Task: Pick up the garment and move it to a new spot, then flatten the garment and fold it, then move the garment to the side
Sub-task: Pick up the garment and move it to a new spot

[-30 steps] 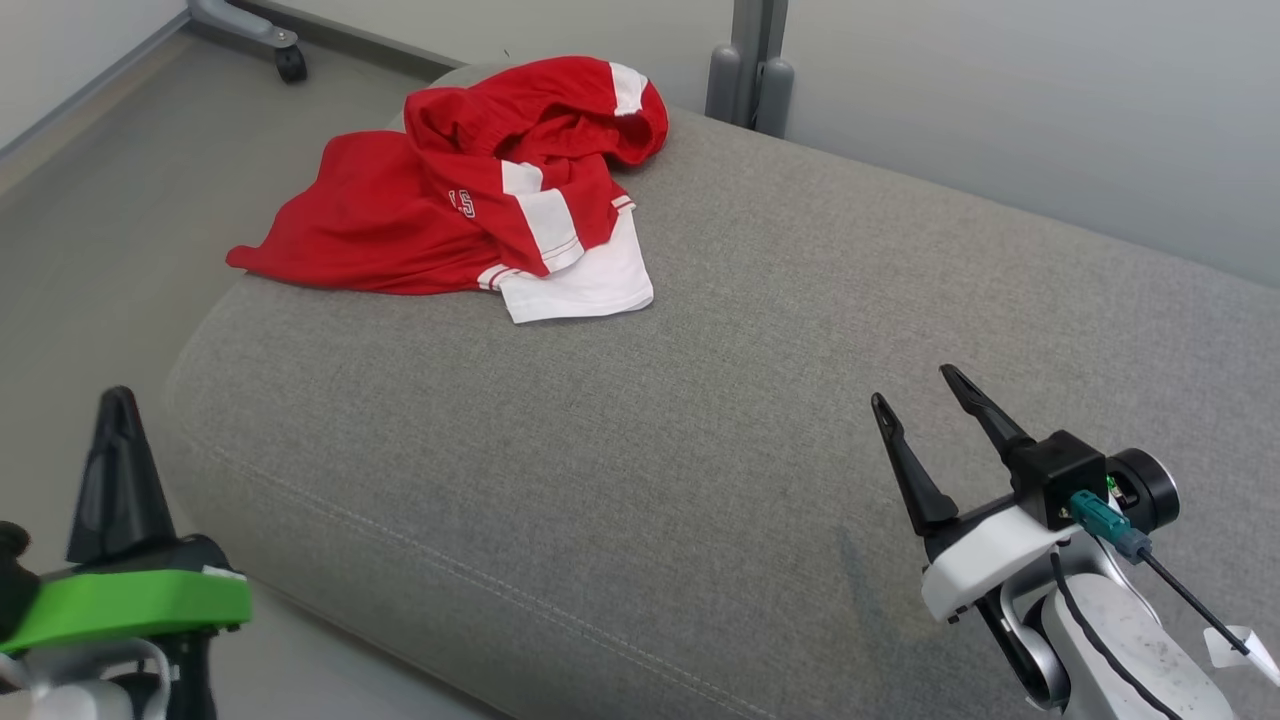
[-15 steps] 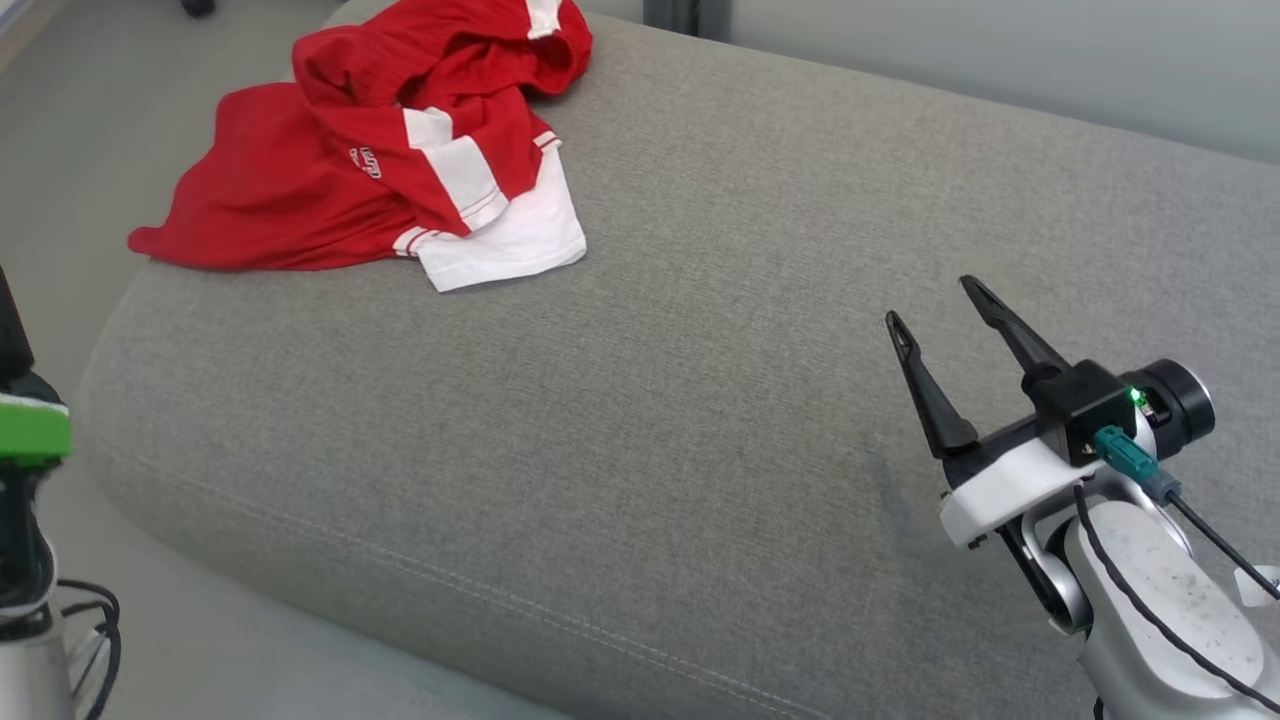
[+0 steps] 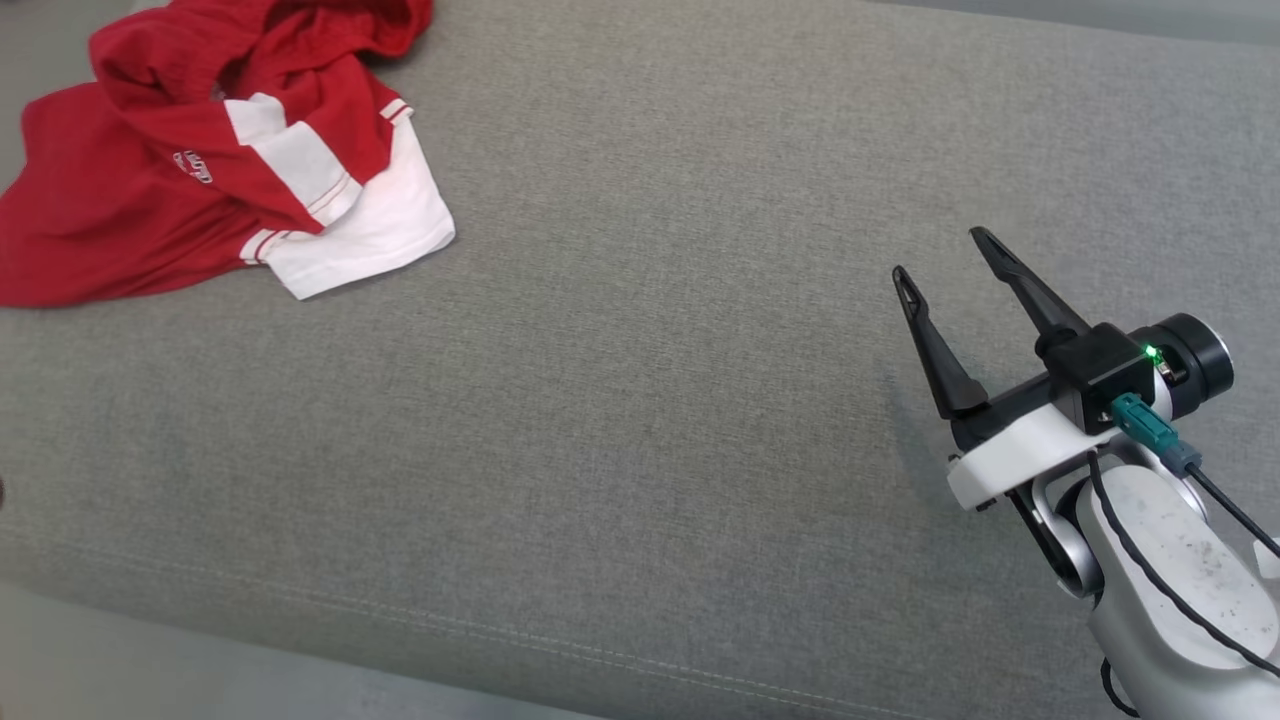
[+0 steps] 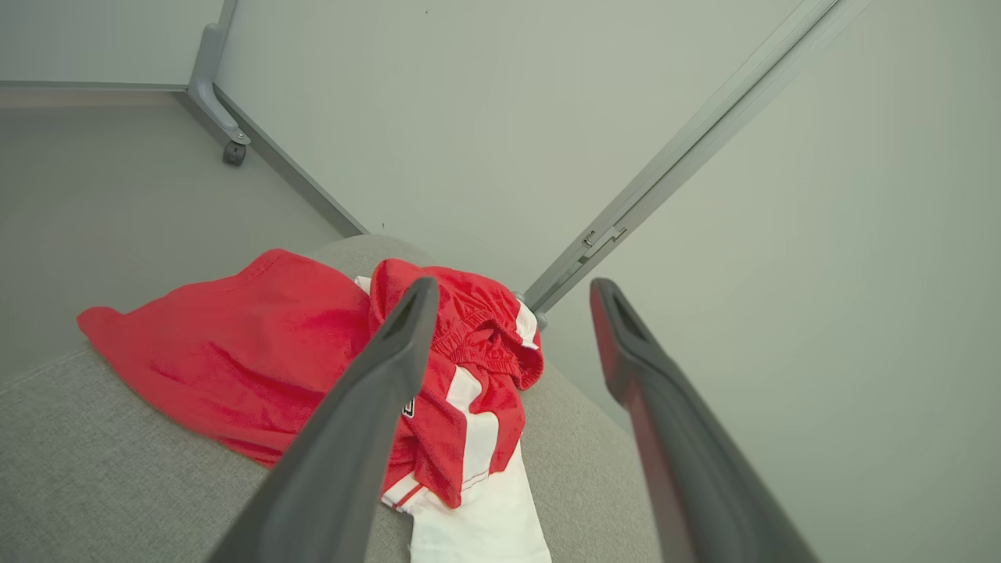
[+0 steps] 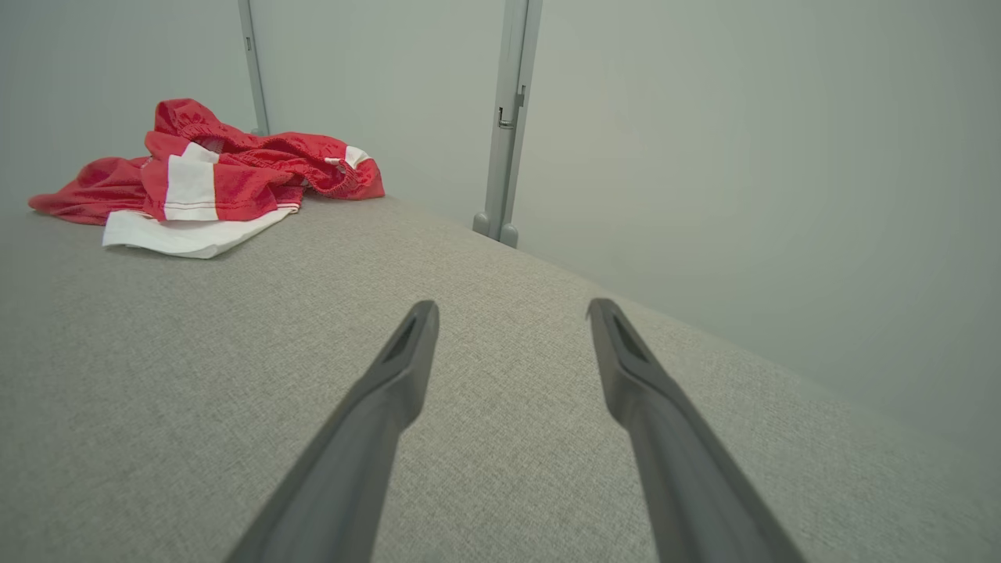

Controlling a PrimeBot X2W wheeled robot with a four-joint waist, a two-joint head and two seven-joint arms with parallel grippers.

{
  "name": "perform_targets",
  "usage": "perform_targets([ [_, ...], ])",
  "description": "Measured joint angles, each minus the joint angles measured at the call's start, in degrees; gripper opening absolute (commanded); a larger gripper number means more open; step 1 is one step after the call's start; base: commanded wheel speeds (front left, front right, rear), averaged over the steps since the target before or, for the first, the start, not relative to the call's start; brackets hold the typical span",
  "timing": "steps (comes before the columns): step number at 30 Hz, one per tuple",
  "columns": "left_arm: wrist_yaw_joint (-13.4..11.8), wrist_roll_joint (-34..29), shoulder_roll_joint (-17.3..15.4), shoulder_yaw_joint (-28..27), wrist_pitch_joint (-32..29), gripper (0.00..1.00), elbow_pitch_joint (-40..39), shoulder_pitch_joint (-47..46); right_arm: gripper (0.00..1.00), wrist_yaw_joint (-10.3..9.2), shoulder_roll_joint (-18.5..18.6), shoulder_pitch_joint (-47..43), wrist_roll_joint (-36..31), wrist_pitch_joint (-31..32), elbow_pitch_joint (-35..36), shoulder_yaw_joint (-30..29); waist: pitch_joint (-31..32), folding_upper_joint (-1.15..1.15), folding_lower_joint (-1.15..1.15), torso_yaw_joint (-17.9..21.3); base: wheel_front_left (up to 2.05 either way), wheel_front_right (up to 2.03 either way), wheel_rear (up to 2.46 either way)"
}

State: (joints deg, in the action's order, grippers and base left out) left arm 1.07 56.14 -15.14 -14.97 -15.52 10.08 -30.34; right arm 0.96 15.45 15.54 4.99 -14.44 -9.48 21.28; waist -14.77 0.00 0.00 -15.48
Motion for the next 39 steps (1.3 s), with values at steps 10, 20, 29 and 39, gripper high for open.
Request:
perform_targets([
  [10, -3.74, -0.02, -6.20, -2.93, -5.47, 1.00, 6.26, -5.89, 1.00, 0.04, 0.57, 1.91, -1.03, -0.08, 1.93, -0.09, -3.56, 0.00, 0.00, 5.69, 0.00, 0.00, 0.00],
  [20, -5.06, -1.25, -9.71, -3.92, -6.14, 1.00, 12.00, -7.91, 1.00, -0.05, 1.48, 2.27, -1.11, -0.15, 3.60, -1.04, -6.65, 0.00, 0.00, 11.15, 0.00, 0.00, 0.00],
  [29, -5.66, -2.94, -10.10, -5.05, -4.85, 1.00, 17.26, -7.94, 1.00, -0.49, 2.67, 2.28, -1.12, -0.15, 4.65, -1.96, -9.01, 0.00, 0.00, 15.07, 0.00, 0.00, 0.00],
  [39, -5.73, -3.70, -9.10, -4.74, -3.02, 1.00, 21.89, -9.27, 1.00, -0.84, 4.04, 2.09, -1.11, -0.14, 6.06, -3.19, -10.64, 0.00, 0.00, 16.99, 0.00, 0.00, 0.00],
])
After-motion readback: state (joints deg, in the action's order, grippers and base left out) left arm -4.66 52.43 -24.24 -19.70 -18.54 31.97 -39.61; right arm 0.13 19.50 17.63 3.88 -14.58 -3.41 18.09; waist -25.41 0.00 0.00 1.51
